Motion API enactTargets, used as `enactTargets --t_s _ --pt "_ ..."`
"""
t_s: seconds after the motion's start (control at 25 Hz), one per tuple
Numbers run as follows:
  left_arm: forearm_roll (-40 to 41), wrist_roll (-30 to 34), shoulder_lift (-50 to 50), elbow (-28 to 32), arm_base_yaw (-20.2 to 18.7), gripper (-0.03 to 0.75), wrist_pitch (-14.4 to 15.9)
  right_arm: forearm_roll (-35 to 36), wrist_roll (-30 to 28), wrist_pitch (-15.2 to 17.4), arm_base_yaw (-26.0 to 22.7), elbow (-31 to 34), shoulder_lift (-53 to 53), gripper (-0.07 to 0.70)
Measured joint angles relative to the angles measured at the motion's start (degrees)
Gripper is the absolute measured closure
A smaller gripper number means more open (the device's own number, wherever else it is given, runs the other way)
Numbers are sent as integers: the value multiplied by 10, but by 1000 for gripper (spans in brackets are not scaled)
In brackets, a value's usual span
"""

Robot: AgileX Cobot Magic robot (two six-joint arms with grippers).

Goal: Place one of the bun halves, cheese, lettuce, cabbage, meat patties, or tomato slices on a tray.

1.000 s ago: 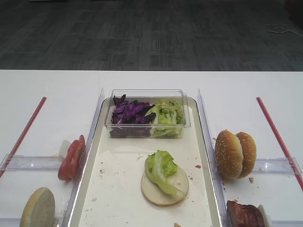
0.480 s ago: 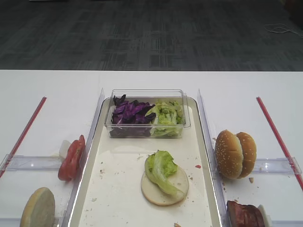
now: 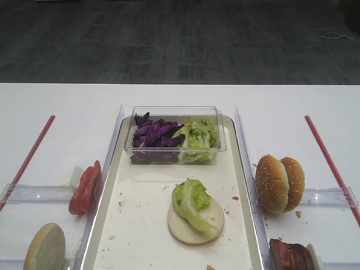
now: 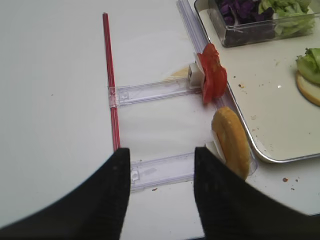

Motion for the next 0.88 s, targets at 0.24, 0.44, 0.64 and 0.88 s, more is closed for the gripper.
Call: enactTargets --t_s 0.24,0.44,0.64,0.88 --pt "0 0 0 0 0 407 0 1 -1 -4 0 1 0 228" --pt "0 0 0 0 0 407 0 1 -2 -4 0 1 0 228" --pt "0 0 0 0 0 407 0 1 -2 -4 0 1 0 228" --pt "0 0 0 0 0 407 0 1 -2 -4 0 1 0 228"
